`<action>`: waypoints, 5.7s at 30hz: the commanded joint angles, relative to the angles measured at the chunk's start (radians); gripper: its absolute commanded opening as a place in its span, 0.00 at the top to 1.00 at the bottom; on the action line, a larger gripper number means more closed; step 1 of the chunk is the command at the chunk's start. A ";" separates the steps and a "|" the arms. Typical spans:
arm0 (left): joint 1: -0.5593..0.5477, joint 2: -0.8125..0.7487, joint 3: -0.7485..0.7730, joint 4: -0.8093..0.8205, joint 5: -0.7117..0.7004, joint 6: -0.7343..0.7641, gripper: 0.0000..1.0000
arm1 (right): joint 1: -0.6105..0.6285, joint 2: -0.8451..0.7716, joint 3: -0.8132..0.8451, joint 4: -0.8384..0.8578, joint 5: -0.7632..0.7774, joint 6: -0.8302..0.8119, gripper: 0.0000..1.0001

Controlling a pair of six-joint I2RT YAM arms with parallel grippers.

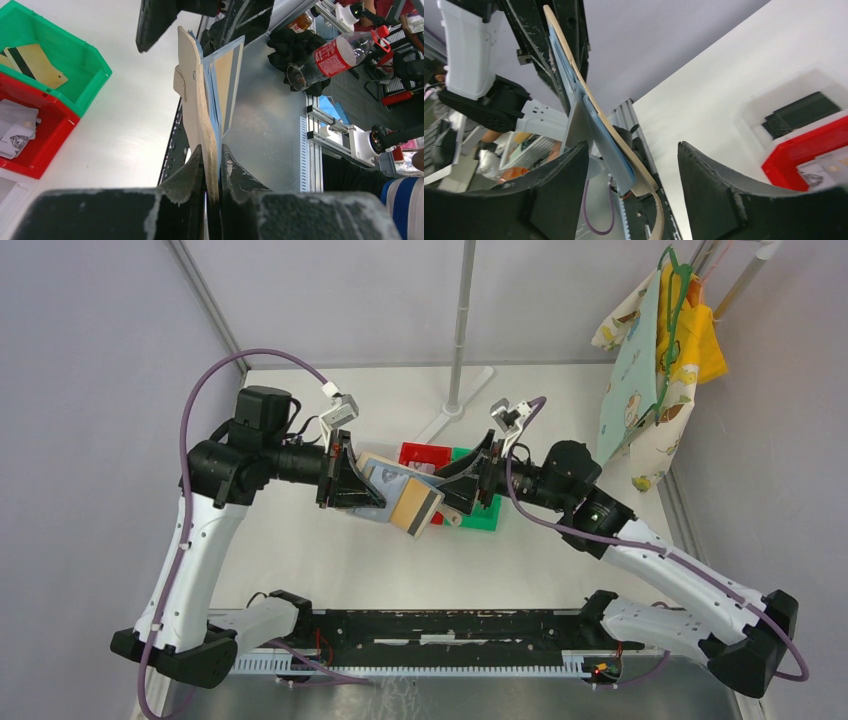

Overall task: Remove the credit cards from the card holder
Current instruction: Remove the credit card from the card holder.

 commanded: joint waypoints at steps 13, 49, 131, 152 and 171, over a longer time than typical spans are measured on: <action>0.000 -0.092 -0.038 0.333 0.002 -0.247 0.98 | -0.107 -0.195 0.008 -0.080 0.111 -0.047 0.02; -0.001 0.100 0.039 -0.192 0.203 0.128 0.96 | -0.041 0.127 0.166 0.214 -0.345 -0.038 0.08; 0.004 -0.082 0.061 0.004 -0.113 0.317 0.15 | 0.190 0.239 0.622 -0.757 0.024 -0.633 1.00; 0.001 -0.040 -0.089 -0.031 0.005 0.350 0.84 | 0.243 0.379 0.767 -0.761 0.001 -0.659 0.92; 0.004 -0.250 -0.317 0.816 -0.085 -0.611 0.98 | 0.197 -0.101 -0.191 0.461 0.271 -0.107 0.27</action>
